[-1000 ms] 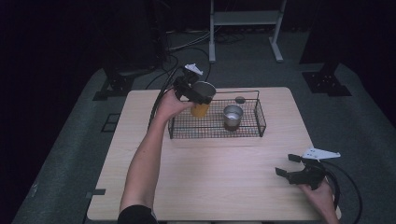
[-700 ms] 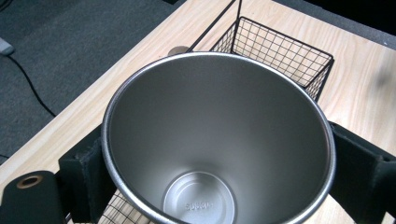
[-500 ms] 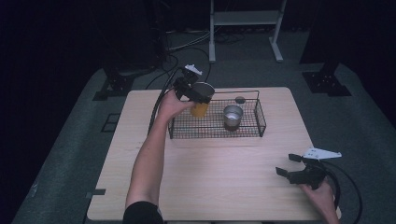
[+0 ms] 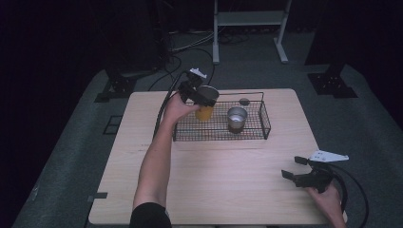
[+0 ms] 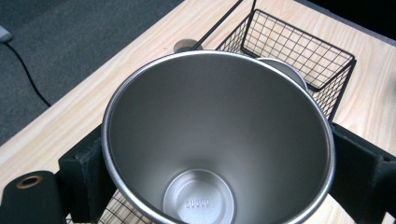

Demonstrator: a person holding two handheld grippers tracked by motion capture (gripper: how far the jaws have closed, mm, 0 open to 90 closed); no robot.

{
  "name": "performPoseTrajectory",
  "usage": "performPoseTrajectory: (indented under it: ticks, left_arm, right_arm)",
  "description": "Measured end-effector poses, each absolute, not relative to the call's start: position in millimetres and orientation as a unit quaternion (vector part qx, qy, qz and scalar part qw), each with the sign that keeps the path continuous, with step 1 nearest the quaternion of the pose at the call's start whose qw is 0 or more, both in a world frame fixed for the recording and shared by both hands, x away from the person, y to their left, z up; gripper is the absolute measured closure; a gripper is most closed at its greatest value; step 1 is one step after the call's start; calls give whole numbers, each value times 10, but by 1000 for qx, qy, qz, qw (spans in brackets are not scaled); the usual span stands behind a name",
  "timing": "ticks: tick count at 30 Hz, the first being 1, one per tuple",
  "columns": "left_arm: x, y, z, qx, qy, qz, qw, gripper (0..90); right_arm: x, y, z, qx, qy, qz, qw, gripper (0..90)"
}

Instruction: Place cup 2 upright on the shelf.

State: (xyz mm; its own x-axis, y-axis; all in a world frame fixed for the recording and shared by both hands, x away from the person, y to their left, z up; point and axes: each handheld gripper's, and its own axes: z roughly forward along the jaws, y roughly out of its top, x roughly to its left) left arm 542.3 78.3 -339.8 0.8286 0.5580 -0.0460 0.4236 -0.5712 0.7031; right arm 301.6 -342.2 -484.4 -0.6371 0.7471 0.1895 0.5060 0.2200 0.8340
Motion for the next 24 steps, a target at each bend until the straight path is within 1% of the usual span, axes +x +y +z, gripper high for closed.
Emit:
performPoseTrajectory:
  ticks: [24]
  left_arm:
    - [5475, 779, -3702, 881, 301, 76, 356, 90]
  right_arm:
    - [3018, -3418, -4842, 405, 772, 473, 126, 85]
